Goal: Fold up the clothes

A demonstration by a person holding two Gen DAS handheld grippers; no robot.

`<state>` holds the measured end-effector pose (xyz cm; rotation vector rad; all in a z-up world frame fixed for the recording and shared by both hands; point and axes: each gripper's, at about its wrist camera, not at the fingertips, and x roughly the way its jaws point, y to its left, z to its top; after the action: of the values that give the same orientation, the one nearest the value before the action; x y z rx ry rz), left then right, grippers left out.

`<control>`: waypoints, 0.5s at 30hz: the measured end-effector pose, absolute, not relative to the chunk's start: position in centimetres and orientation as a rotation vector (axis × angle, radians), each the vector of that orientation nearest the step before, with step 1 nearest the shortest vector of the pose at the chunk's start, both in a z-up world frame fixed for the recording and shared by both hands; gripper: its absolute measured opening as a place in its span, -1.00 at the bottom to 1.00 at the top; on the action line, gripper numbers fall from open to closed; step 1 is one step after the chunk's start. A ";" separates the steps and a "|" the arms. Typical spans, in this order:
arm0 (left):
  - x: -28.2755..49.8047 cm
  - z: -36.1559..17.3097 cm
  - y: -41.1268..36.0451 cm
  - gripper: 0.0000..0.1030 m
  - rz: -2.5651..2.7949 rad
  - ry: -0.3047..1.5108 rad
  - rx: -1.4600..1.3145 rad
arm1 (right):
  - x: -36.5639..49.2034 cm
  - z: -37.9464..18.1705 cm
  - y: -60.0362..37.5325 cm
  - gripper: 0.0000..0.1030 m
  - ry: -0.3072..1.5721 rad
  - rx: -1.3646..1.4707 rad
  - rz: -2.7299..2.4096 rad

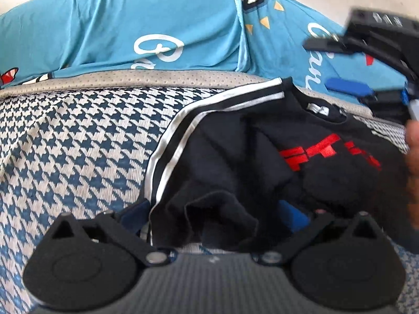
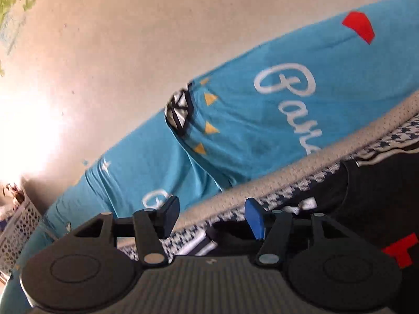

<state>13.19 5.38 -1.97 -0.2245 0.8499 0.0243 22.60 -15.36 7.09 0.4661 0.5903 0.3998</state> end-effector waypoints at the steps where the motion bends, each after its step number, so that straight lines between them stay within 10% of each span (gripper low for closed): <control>1: 13.3 -2.0 5.7 1.00 0.026 0.847 -0.251 | 22.4 7.1 -15.5 0.09 0.597 0.448 0.397; 15: 14.0 -1.8 7.7 0.90 0.064 0.800 -0.380 | 17.6 6.9 -13.9 0.09 0.638 0.070 0.580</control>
<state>14.01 7.71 -1.85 -0.3804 0.8001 0.0638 17.61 -13.93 6.93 0.0705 0.6377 0.5800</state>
